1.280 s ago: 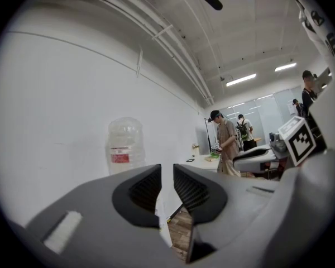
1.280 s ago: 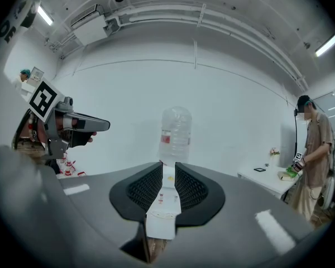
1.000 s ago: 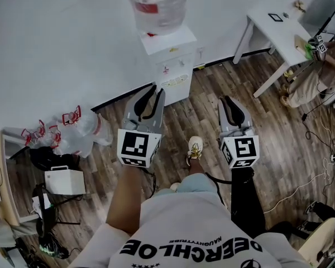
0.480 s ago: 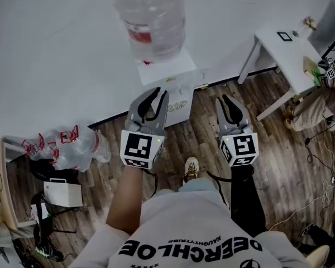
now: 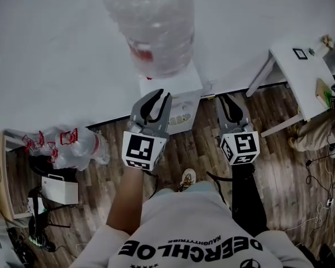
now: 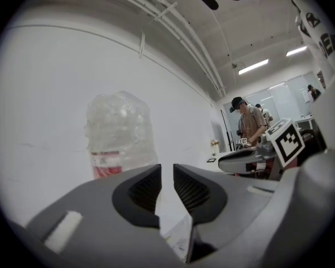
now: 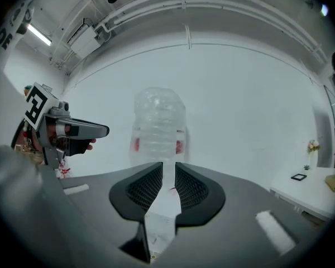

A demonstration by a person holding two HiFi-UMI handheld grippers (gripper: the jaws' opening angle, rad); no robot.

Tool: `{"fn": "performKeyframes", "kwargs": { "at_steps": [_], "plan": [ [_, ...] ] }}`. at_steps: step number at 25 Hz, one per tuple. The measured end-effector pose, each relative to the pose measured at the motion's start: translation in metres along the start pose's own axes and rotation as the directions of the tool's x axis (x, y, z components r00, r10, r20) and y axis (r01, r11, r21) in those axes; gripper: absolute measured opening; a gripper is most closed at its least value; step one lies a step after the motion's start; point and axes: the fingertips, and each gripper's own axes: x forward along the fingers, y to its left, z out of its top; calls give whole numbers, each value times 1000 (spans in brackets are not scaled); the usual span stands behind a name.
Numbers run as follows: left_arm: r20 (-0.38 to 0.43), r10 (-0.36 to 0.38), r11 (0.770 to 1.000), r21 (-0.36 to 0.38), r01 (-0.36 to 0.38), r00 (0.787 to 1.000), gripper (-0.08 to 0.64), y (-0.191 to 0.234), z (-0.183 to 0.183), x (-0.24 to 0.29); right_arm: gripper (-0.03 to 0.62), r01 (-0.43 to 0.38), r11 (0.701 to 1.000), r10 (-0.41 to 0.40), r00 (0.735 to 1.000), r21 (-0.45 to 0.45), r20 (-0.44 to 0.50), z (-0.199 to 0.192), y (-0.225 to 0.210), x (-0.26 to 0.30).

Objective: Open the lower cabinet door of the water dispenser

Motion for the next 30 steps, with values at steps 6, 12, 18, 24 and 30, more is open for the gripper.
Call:
{"fn": "performKeyframes", "kwargs": {
  "at_steps": [6, 12, 18, 24, 30],
  "plan": [
    [-18, 26, 999, -18, -27, 999, 69, 11, -17, 27, 49, -22, 999, 21, 999, -28, -30, -21, -9, 34],
    [-16, 20, 1000, -20, -21, 1000, 69, 12, -30, 40, 48, -52, 999, 52, 998, -2, -44, -38, -9, 45],
    [-45, -41, 998, -45, 39, 998, 69, 5, -53, 54, 49, -18, 1000, 18, 995, -6, -93, -65, -15, 47],
    [-95, -171, 983, -85, 163, 981, 69, -11, -86, 63, 49, 41, 999, -41, 973, -4, -225, -111, -6, 41],
    [-99, -295, 950, -136, 280, 950, 69, -23, -122, 75, 49, 63, 998, -66, 937, -21, -343, -155, 7, 33]
  ]
}}
